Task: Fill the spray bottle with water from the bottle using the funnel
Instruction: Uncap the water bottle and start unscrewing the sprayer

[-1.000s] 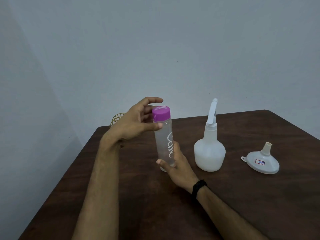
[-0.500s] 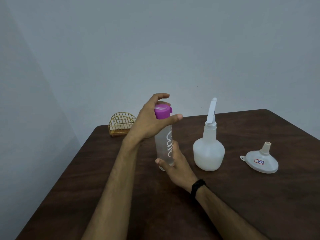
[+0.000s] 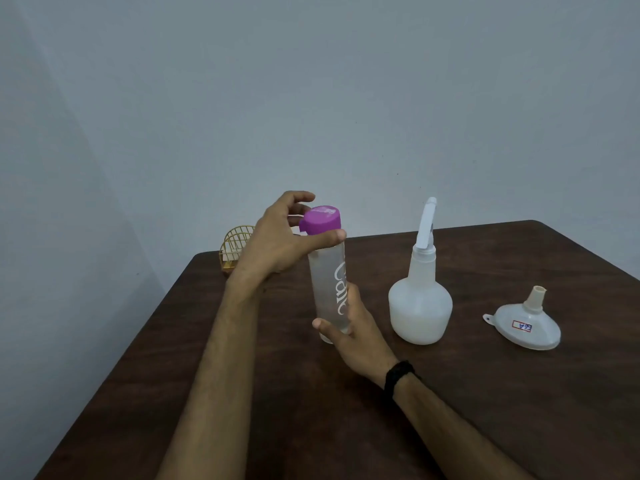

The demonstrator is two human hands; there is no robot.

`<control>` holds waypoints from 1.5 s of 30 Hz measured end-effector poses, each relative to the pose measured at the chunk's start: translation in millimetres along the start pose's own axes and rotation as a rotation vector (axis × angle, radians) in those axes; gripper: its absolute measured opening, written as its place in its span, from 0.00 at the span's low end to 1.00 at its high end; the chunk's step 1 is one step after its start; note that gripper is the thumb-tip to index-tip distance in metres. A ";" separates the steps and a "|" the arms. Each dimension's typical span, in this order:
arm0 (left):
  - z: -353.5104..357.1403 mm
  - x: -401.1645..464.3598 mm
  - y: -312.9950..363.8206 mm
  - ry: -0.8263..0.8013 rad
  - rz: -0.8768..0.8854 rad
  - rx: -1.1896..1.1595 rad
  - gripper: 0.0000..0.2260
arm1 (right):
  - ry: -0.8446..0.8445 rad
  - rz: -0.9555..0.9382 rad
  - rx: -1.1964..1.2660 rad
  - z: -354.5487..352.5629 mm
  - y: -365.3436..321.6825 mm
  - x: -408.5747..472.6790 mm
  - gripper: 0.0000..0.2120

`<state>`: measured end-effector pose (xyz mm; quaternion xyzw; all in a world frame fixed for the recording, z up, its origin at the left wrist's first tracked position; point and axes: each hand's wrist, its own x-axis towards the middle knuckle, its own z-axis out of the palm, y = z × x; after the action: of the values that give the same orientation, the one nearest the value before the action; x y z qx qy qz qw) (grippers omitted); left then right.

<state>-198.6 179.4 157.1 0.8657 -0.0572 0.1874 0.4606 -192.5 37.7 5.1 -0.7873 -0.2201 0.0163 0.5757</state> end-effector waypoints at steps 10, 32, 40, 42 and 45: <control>7.5 -2.0 9.8 0.308 0.175 0.000 0.25 | 0.000 -0.011 0.000 -0.6 1.6 0.0 0.34; -1.4 -128.8 -150.2 0.242 -0.396 0.546 0.20 | -0.004 -0.012 0.024 -2.0 2.1 -2.8 0.33; 6.7 -133.5 -150.4 0.113 -0.410 0.714 0.25 | 0.003 0.017 -0.020 -3.2 2.0 -6.4 0.33; 7.1 -135.4 -148.3 0.107 -0.421 0.734 0.30 | 0.009 0.038 -0.033 -3.2 2.5 -6.9 0.32; 13.3 -141.0 -141.5 0.080 -0.355 0.802 0.37 | 0.029 0.055 -0.052 -3.2 3.0 -8.2 0.31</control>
<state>-286.7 238.6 -12.6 0.9645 0.1876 0.1459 0.1153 -198.0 31.1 1.6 -0.8078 -0.1903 0.0152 0.5576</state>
